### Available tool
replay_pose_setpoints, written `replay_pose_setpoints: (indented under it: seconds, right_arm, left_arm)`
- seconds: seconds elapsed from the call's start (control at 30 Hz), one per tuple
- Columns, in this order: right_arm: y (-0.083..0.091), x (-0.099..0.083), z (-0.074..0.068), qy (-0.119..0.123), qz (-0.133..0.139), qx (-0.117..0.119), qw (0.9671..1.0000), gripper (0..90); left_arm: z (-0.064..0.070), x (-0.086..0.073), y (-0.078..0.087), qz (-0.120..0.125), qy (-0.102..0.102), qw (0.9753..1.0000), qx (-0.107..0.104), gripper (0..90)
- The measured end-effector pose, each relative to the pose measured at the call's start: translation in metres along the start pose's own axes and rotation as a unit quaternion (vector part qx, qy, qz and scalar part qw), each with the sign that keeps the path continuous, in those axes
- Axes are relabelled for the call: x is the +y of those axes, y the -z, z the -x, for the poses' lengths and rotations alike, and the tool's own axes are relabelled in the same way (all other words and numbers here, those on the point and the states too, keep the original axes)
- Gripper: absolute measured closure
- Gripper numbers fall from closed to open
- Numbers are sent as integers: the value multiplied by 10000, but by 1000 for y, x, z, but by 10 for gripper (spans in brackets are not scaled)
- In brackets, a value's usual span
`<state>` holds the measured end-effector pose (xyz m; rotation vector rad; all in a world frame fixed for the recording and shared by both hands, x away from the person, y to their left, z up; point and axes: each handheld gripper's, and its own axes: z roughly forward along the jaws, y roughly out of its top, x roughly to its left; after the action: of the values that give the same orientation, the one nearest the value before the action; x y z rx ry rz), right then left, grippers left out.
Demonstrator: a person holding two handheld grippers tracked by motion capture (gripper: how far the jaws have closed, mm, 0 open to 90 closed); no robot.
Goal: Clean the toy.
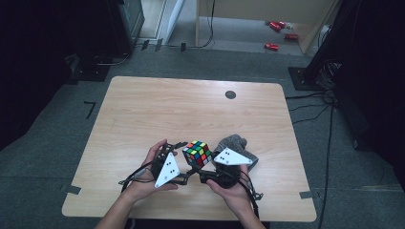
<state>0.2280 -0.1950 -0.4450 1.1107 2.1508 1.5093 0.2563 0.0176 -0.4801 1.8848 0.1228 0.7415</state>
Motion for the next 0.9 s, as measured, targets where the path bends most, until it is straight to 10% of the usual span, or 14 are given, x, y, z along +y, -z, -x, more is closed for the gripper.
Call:
replay_pose_setpoints:
  seconds: [0.5, 0.7, 0.9]
  right_arm:
    - [-10, -3, 8, -649, -454, 355, 9962, 322]
    - [-3, 1, 11, -638, -256, 341, 9971, 219]
    - [14, 6, 33, -523, 157, -98, 9985, 252]
  left_arm:
    - [8, -3, 1, 80, -417, 9991, -26, 333]
    - [0, -6, 1, -128, 65, 9999, -46, 343]
    - [-18, -8, 4, -374, 1135, 9928, -95, 343]
